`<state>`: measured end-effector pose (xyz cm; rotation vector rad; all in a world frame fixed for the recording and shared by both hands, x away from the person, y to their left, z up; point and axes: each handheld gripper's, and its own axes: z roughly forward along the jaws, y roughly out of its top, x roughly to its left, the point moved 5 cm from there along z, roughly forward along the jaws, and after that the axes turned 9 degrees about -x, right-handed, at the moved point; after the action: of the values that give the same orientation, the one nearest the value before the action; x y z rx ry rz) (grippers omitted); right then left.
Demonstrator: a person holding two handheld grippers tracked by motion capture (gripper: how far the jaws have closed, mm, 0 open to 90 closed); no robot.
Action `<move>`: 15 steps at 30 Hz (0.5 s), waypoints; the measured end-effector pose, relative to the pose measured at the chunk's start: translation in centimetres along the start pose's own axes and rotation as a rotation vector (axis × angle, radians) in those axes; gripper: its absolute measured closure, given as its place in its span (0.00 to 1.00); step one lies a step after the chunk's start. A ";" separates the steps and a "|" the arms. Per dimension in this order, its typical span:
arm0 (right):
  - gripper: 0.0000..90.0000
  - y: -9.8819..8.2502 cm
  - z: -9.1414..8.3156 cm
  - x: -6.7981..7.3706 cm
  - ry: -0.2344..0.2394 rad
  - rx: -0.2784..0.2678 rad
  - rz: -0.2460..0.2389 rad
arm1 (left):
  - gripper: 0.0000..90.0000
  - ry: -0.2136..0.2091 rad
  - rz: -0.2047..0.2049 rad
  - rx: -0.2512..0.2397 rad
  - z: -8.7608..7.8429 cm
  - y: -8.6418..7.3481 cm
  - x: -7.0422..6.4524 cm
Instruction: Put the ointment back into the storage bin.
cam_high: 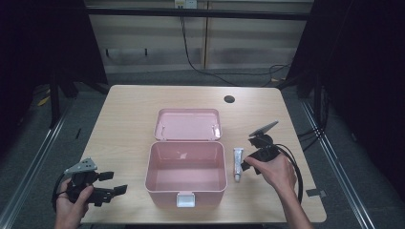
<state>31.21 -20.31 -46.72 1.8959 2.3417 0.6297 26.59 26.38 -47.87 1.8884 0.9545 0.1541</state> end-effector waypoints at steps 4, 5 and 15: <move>0.57 0.8 0.7 0.2 -0.018 0.044 0.000 | 0.19 0.000 0.000 0.001 0.0 0.0 0.0; 0.58 1.0 0.8 0.2 -0.019 0.048 0.006 | 0.19 0.000 0.001 0.001 0.0 0.0 0.0; 0.62 2.4 2.7 0.9 -0.011 0.113 0.039 | 0.19 -0.002 0.000 0.001 0.0 0.0 0.0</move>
<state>34.03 -18.33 -48.17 1.9903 2.3860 0.4985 26.58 26.37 -47.89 1.8895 0.9536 0.1521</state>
